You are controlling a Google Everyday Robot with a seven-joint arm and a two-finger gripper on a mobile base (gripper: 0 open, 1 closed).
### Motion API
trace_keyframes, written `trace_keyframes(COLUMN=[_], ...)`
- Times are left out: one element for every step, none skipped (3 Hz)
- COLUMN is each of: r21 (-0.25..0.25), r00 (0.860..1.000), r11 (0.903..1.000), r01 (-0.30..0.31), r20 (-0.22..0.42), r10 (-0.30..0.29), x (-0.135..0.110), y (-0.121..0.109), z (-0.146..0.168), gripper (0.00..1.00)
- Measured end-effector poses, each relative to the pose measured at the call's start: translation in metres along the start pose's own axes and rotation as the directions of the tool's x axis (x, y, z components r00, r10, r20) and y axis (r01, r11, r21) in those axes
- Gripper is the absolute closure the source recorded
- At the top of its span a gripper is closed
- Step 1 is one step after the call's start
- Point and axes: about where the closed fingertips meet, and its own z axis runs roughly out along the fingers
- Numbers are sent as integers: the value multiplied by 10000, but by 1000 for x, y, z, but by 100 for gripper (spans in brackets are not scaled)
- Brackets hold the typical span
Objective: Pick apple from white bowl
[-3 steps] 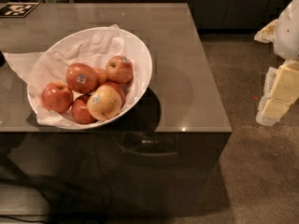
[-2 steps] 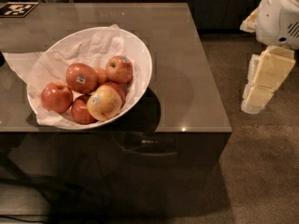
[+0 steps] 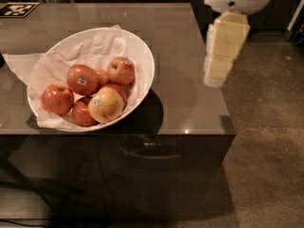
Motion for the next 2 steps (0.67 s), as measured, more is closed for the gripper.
trace_keyframes(r21=[317, 380], r00=[9996, 9982], r11=[9994, 9991], r01=[153, 197], r20=[235, 559], r10=[-160, -218], x=[-13, -31], y=[-7, -18], z=[-3, -3], gripper=[0, 0])
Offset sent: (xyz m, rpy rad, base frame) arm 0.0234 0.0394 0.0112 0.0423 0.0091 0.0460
